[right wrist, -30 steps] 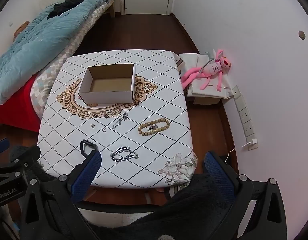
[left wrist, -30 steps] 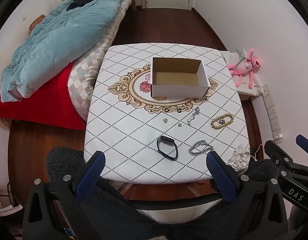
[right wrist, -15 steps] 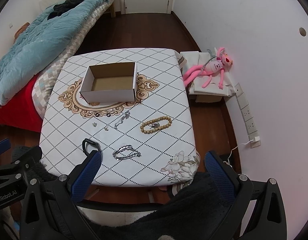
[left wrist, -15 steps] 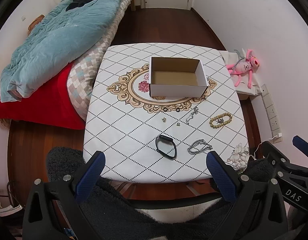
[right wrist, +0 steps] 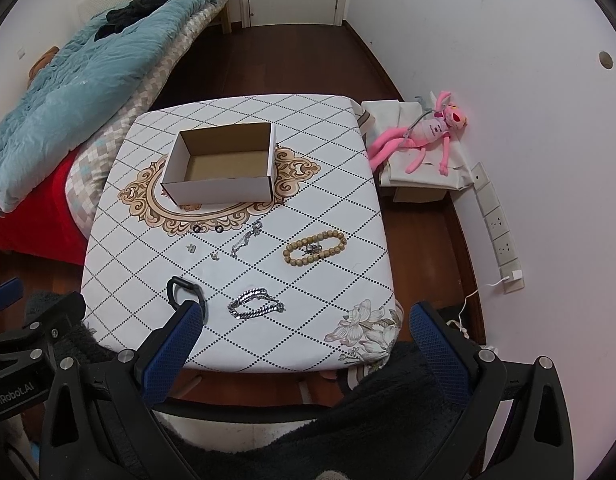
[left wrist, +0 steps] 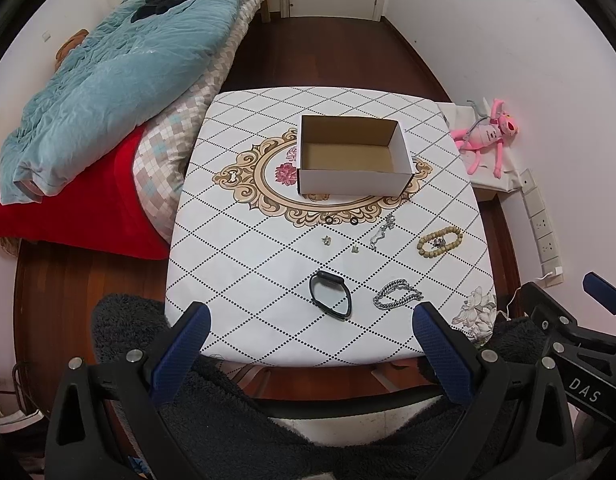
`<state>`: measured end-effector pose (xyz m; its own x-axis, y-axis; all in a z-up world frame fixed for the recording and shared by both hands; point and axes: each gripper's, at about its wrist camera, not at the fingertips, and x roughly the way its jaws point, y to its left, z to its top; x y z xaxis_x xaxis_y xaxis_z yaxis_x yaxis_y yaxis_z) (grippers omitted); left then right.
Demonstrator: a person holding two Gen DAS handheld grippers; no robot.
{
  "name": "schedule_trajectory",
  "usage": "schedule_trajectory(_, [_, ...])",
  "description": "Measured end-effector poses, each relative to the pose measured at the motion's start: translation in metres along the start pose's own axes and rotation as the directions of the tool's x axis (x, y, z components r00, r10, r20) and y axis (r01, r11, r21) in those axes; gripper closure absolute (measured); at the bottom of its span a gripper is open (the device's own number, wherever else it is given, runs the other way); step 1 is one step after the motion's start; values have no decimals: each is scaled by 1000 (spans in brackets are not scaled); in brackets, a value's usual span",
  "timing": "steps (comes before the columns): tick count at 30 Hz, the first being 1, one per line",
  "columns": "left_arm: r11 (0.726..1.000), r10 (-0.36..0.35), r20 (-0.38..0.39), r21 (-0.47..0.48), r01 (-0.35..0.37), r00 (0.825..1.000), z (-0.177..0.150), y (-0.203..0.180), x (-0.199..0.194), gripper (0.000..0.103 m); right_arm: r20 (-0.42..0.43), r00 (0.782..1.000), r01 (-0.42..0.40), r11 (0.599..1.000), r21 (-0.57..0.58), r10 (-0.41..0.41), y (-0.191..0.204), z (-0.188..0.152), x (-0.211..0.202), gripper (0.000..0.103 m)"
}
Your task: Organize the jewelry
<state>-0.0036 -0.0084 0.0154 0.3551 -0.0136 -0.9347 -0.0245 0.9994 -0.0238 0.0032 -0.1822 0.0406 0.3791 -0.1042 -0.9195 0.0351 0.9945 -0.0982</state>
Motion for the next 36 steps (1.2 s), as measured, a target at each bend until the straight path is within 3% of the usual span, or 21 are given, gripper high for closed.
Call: schedule_trajectory(36, [1000,-15,8,-3,15,1000,2,-2,-7,0,23,1000,13,1000,12,-14,-7,4,-11,0])
